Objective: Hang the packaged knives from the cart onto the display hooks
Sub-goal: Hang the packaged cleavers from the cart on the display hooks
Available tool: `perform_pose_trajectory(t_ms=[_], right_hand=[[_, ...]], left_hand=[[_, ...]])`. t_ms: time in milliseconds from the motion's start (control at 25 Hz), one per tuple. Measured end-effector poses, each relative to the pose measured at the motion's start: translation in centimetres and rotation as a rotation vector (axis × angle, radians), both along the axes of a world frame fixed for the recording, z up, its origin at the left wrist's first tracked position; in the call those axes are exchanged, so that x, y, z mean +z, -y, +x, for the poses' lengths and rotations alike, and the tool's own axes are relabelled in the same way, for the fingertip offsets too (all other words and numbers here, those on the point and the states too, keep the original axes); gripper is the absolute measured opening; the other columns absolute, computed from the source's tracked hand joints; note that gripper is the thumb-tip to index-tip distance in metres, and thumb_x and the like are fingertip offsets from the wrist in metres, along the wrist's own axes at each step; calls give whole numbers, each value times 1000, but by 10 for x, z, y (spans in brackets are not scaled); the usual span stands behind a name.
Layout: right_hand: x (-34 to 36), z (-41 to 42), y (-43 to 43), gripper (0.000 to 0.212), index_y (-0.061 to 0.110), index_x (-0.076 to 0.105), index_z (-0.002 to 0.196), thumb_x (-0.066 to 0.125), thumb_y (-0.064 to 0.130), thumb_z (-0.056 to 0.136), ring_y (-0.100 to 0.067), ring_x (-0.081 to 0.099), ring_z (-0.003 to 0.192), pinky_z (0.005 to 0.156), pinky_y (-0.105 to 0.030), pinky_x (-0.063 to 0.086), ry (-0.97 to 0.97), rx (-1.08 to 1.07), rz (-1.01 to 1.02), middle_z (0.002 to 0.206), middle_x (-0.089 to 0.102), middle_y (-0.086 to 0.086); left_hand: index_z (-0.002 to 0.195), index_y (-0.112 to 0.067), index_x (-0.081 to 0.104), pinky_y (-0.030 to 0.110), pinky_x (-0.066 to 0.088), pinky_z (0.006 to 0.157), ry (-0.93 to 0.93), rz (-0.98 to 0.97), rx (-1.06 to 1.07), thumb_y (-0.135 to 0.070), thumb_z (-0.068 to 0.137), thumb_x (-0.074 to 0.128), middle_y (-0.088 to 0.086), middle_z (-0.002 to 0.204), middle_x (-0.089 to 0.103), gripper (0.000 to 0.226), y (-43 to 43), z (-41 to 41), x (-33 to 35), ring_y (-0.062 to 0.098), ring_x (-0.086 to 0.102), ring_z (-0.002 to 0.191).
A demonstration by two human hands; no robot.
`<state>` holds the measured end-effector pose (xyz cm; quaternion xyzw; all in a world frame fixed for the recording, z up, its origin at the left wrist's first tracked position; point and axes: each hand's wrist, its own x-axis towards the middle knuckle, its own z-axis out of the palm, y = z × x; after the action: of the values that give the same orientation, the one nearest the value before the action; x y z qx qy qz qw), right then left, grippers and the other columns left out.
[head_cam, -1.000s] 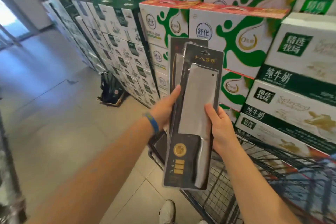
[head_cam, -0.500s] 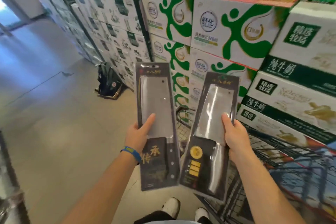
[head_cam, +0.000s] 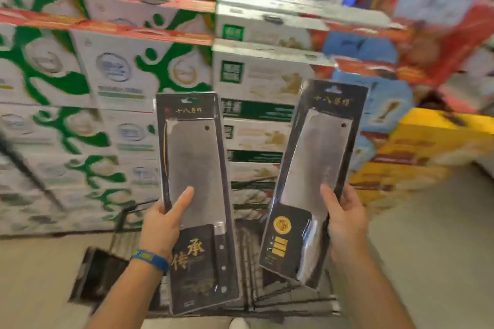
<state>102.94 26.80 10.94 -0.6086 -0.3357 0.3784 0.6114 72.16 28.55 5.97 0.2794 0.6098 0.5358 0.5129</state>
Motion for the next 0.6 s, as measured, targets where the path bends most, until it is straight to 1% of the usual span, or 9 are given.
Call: perform_pose_trajectory(t_ms=[40, 80, 160, 200, 240, 400, 440, 520, 600], right_hand=[[3, 13, 15, 12, 29, 72, 108, 70, 31, 96, -11, 74, 96, 71, -21, 57, 92, -136, -34, 104, 78, 11], [5, 27, 30, 12, 30, 71, 106, 69, 37, 96, -10, 74, 92, 69, -21, 55, 156, -252, -69, 97, 77, 14], [14, 56, 64, 19, 25, 71, 95, 72, 44, 92, -7, 70, 79, 64, -22, 53, 194, -458, -72, 80, 73, 17], [20, 72, 82, 24, 23, 71, 88, 74, 47, 88, -6, 67, 71, 59, -20, 52, 208, -547, -64, 72, 72, 16], [25, 89, 103, 28, 22, 70, 84, 76, 50, 86, -6, 65, 66, 57, -20, 51, 222, -631, -61, 69, 71, 13], [35, 153, 184, 41, 23, 67, 81, 70, 64, 84, -18, 69, 73, 63, -35, 56, 237, -825, -100, 76, 71, 2], [35, 172, 208, 42, 24, 67, 81, 68, 65, 85, -19, 69, 75, 64, -36, 57, 226, -874, -99, 77, 71, 2], [34, 213, 255, 43, 26, 69, 83, 66, 69, 84, -19, 70, 76, 67, -39, 59, 213, -950, -96, 79, 72, 3], [32, 258, 308, 46, 25, 69, 85, 65, 71, 82, -17, 70, 74, 67, -39, 58, 210, -1013, -84, 81, 73, 3]], left_hand=[[89, -5, 67, 58, 55, 87, 28, 21, -90, -68, 48, 85, 12, 92, 74, 77, -5, 22, 2, 41, 70, 89], [92, -4, 68, 60, 53, 89, 48, 39, -173, -68, 47, 84, 16, 92, 74, 79, -7, 44, 4, 40, 70, 89], [90, -10, 74, 54, 58, 81, 58, 66, -322, -73, 45, 82, 19, 88, 74, 78, -4, 91, 11, 37, 69, 82], [86, -16, 76, 49, 60, 75, 63, 75, -385, -75, 43, 82, 14, 84, 75, 74, -1, 114, 17, 33, 69, 78], [84, -19, 77, 47, 59, 71, 67, 79, -460, -75, 43, 82, 9, 80, 75, 70, 3, 140, 24, 30, 69, 75], [82, -15, 73, 41, 57, 59, 4, 155, -701, -69, 54, 82, -1, 65, 69, 61, 29, 240, 45, 25, 66, 64], [79, -15, 72, 36, 56, 56, -16, 181, -751, -66, 56, 81, -5, 60, 68, 57, 42, 271, 48, 20, 66, 61], [64, -17, 65, 21, 45, 45, -55, 225, -825, -64, 53, 77, -12, 47, 57, 50, 71, 328, 53, 5, 56, 47], [60, -18, 56, 20, 38, 41, -94, 258, -899, -69, 52, 77, -12, 42, 49, 56, 106, 389, 57, 4, 47, 40]])
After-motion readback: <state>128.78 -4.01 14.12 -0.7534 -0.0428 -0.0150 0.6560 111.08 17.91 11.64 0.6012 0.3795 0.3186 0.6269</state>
